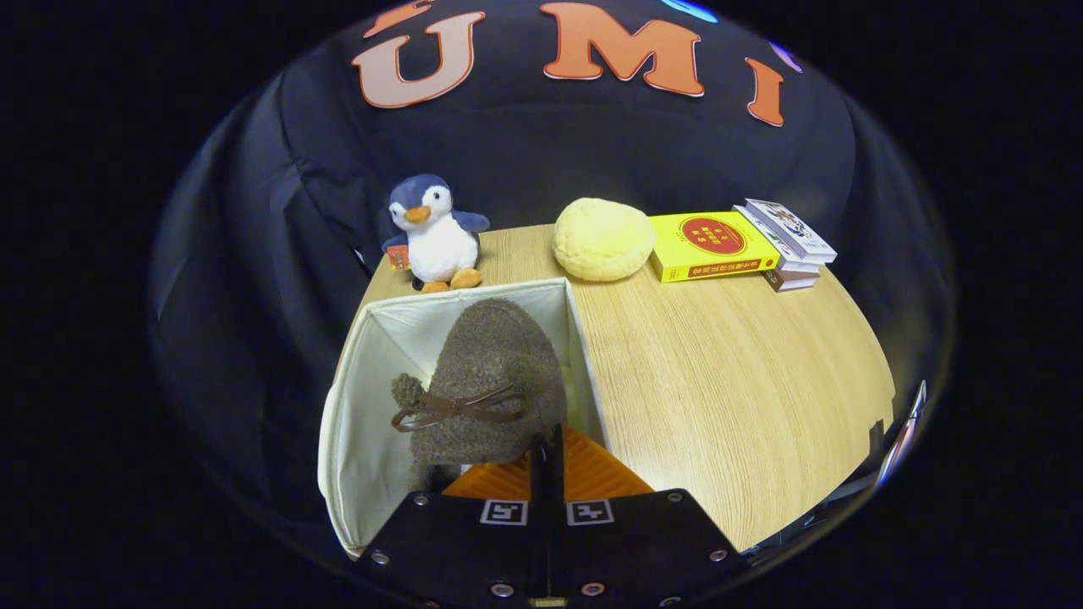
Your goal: Open the storage box then place both shoes into the box .Put the left shoe in first, then the right shoe, with the right side of both shoes facing outward in a uniform manner.
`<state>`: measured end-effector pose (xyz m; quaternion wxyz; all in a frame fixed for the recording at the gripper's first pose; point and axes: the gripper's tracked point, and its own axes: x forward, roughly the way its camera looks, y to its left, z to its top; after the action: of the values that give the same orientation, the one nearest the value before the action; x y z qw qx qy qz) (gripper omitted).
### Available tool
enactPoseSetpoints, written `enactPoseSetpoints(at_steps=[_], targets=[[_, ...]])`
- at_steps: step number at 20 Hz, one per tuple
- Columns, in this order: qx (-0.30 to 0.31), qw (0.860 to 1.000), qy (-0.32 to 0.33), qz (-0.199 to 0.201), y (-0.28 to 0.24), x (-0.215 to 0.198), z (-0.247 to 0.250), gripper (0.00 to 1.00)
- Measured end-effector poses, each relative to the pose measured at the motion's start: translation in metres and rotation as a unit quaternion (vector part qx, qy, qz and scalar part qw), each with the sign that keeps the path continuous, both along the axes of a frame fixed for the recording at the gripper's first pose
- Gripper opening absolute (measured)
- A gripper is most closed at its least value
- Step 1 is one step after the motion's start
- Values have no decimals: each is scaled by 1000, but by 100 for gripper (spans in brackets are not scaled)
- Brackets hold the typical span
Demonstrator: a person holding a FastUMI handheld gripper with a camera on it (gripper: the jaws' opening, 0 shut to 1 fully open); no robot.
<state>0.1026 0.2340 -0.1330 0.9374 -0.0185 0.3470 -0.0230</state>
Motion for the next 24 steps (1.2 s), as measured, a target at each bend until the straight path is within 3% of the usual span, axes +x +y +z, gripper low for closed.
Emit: enactPoseSetpoints(at_steps=[3, 6, 9, 11, 13, 24], targets=[[2, 1000, 14, 3, 2, -1, -13, 5], [40, 999, 16, 21, 13, -11, -4, 19], [65, 997, -14, 41, 15, -16, 26, 70], [54, 997, -44, 45, -1, -17, 51, 92], [43, 996, -72, 44, -21, -22, 72, 98], [4, 980, -200, 12, -196, -27, 160, 98]])
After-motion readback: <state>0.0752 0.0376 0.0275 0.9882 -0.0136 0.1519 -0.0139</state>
